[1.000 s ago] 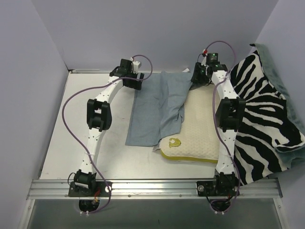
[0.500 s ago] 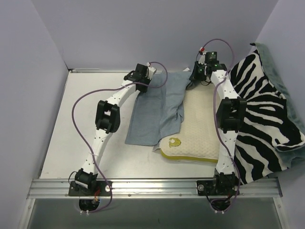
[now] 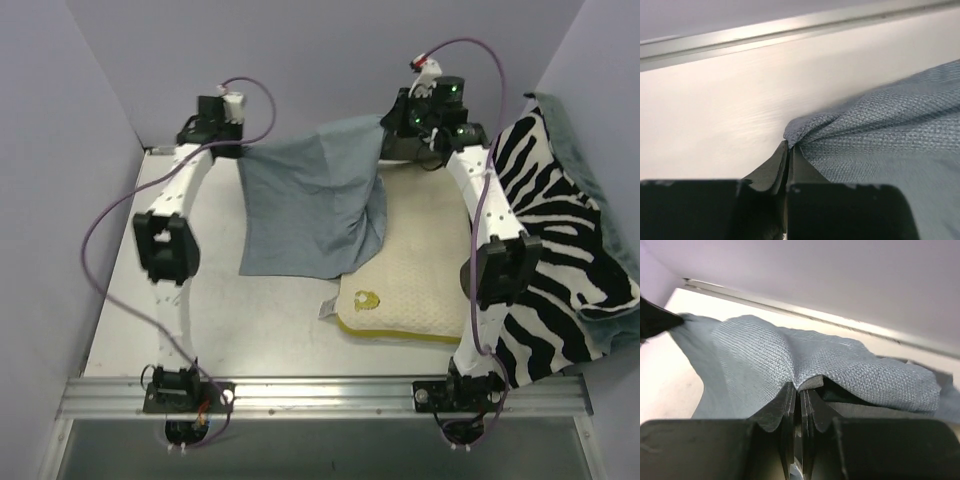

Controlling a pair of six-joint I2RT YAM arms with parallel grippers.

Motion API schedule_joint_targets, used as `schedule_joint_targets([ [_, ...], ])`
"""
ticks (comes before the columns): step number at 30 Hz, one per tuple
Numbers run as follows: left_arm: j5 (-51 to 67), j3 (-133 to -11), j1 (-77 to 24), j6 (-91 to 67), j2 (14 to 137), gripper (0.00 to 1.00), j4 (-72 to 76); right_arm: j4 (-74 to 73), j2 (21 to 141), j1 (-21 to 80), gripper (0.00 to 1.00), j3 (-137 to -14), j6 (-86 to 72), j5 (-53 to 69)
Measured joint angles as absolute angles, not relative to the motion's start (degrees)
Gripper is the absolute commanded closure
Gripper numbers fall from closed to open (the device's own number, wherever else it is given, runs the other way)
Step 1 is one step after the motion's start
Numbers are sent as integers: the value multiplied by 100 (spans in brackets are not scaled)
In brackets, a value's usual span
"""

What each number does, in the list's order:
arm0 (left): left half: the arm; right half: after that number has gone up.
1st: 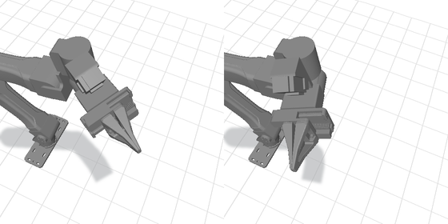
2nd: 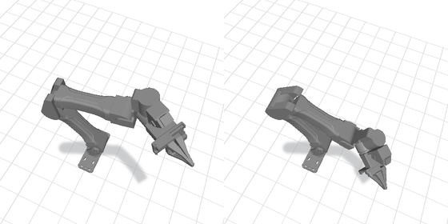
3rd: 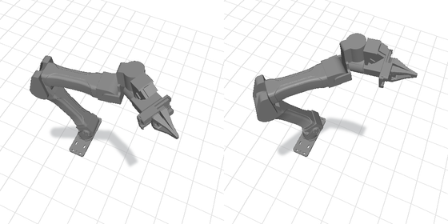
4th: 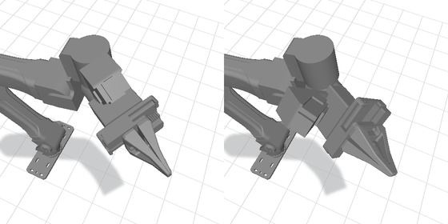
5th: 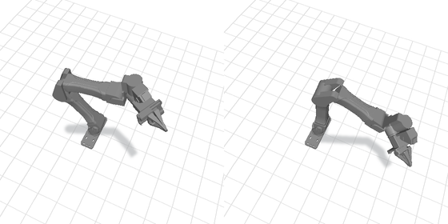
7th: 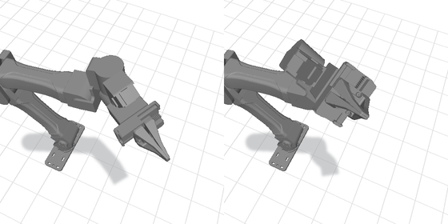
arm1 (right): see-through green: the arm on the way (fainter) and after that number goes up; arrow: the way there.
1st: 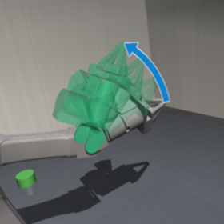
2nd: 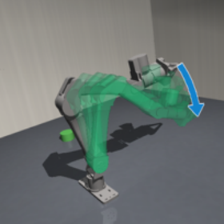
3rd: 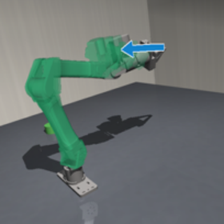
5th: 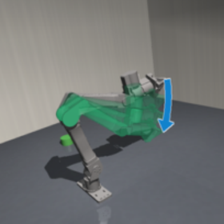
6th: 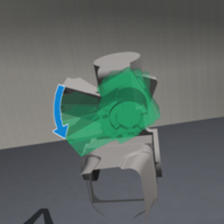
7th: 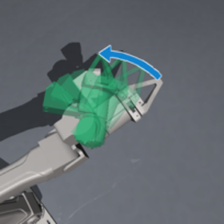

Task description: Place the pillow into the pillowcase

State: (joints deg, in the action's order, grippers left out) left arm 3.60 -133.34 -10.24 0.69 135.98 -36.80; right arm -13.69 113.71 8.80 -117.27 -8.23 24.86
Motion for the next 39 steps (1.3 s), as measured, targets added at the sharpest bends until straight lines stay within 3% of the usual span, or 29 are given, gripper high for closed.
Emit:
schedule_joint_targets([
  [6,381,-11043,89,266,10447,100,-3557,-993,11428,1627,100,-12162,-497,2644],
  [11,62,-8696,410,659,8586,100,-3743,-755,12385,2211,98,-13124,-89,2676],
  [14,54,-7588,360,770,8195,100,-4386,-598,13131,2561,71,-13461,209,2585],
  [16,141,-7096,316,812,8160,100,-4978,-572,13506,2757,47,-13408,410,2561],
  [18,305,-6855,309,886,8160,100,-5570,-703,13716,2908,43,-13192,565,2563],
  [19,478,-6842,311,980,8154,100,-5859,-871,13771,2991,32,-13076,631,2567],
  [23,1553,-7015,301,1780,7918,100,-6716,-1098,13548,3004,26,-12344,777,2545],
  [25,1927,-7319,259,2171,7854,84,-7024,-1315,13343,2888,23,-12007,781,2504],
  [26,2141,-7546,233,2392,7863,67,-7155,-1470,13242,2805,23,-11900,777,2488],
  [29,2635,-8514,202,3098,8261,37,-7518,-1870,12954,2554,22,-11716,703,2491],
  [32,2891,-9721,204,3382,9177,28,-7647,-2233,12770,2320,16,-11719,506,2512],
  [36,2912,-10906,239,3352,10667,25,-7338,-2729,12923,2276,12,-11998,266,2589],
  [39,2823,-11397,250,3188,11657,24,-7072,-2904,13227,2338,16,-12243,115,2606],
])
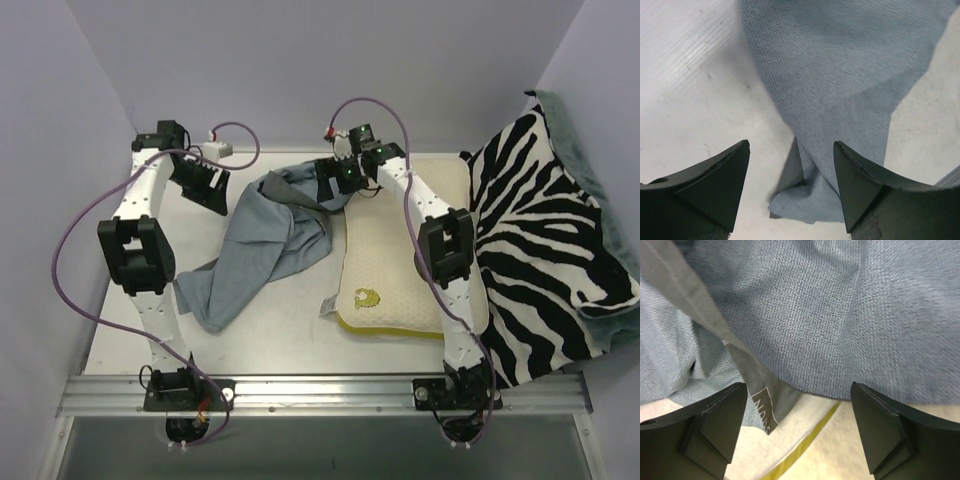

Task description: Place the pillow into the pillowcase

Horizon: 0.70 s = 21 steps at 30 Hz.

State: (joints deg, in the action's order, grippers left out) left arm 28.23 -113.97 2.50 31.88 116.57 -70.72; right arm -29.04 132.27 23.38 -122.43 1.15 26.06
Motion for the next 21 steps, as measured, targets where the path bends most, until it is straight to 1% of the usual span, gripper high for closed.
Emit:
schedule_joint_targets([
  [1,2770,-11535,244,3111,11981,24,-7008,-2956,13367,2344,30,-12350,62,2604],
  [3,2733,-11815,217,2963,12554,24,-6884,-3028,13670,2373,50,-12575,1,2604],
  [4,2722,-11872,196,2897,12761,26,-6810,-3048,13799,2388,66,-12648,-23,2600],
  [6,2694,-11858,108,2792,13039,29,-6702,-3105,14005,2399,83,-12742,-27,2576],
  [7,2685,-11795,45,2753,13109,37,-6619,-3131,14055,2394,97,-12757,-34,2554],
  [8,2681,-11657,-38,2696,13120,46,-6490,-3168,14090,2383,100,-12757,-25,2545],
  [9,2685,-11498,-130,2637,13115,58,-6377,-3205,14090,2364,100,-12757,-49,2541],
  [10,2685,-11371,-235,2587,13111,73,-6307,-3218,14090,2333,100,-12766,-71,2521],
  [11,2685,-11262,-336,2534,13111,99,-6237,-3216,14090,2296,100,-12798,-71,2508],
  [14,2770,-10770,-530,2547,12988,100,-6031,-3170,14062,2106,100,-12857,-176,2445],
  [17,2860,-9891,-390,2611,12446,100,-5889,-3103,13915,1802,100,-12862,-298,2320],
  [21,2860,-8691,283,3118,10871,100,-6200,-2989,13614,1396,100,-12971,-370,2158],
])
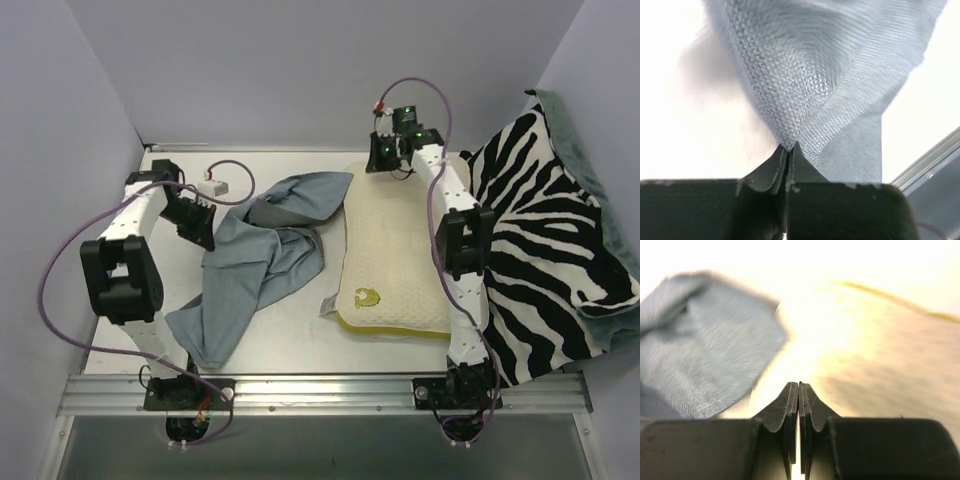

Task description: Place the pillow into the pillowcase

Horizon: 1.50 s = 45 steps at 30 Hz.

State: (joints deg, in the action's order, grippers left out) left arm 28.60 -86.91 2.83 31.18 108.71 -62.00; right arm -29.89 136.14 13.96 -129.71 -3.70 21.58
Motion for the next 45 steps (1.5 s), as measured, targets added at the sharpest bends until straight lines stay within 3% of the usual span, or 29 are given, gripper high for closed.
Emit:
schedule_joint_targets([
  [2,2759,-8302,473,3538,9931,95,-6464,-2932,13421,1229,74,-12995,-395,2193],
  [3,2722,-8145,408,3771,9480,79,-6643,-2939,13323,1190,60,-12997,-423,2235],
  [4,2689,-8025,239,4023,9078,44,-6820,-2943,13225,1177,40,-12988,-425,2290],
  [7,2711,-7837,-615,4473,8326,22,-7269,-3000,12844,1297,36,-12726,-403,2580],
  [10,2759,-7896,-867,4539,8278,20,-7494,-3179,12372,1592,38,-12123,-460,3013],
  [13,2783,-8720,-670,4313,8934,19,-7413,-3350,12027,1887,34,-11476,-460,3428],
  [23,2657,-14202,-711,2858,13535,14,-5992,-3627,11966,1966,31,-11037,-567,3776],
  [26,2416,-15006,-851,2738,14656,14,-5728,-3616,11959,1955,28,-10997,-572,3774],
  [30,2021,-14341,-1103,2707,14995,16,-5393,-3621,11946,2106,23,-10814,-499,3743],
  [33,1712,-14020,-1267,2707,14997,55,-5118,-3625,11946,2318,23,-10689,-425,3625],
  [34,1636,-14020,-1291,2700,14997,76,-5057,-3625,11946,2388,23,-10665,-421,3594],
  [36,1503,-14025,-1291,2685,14997,100,-4984,-3625,11952,2510,23,-10648,-414,3511],
  [41,1492,-13806,-838,2167,14824,100,-4995,-3520,12143,2753,20,-10766,-440,3157],
  [45,1573,-12735,119,1767,13981,100,-5017,-3249,12792,2921,11,-11286,-414,2838],
])
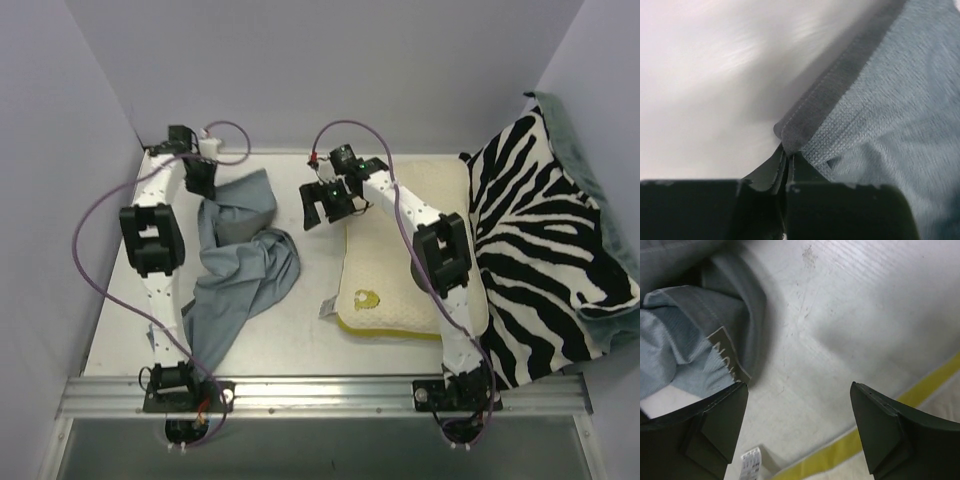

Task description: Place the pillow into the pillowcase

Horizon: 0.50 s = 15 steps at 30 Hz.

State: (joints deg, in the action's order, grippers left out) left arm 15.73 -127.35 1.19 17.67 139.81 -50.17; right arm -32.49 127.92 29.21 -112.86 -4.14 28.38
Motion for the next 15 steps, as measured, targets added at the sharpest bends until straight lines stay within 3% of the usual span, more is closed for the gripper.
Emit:
schedule_joint_targets([
  [5,1483,-11662,978,1520,12908,100,-5030,-3009,13847,3306,6,-12138,-252,2523],
  [15,961,-10259,552,1404,12064,100,-4971,-2285,14261,3656,10,-12372,-156,2832],
])
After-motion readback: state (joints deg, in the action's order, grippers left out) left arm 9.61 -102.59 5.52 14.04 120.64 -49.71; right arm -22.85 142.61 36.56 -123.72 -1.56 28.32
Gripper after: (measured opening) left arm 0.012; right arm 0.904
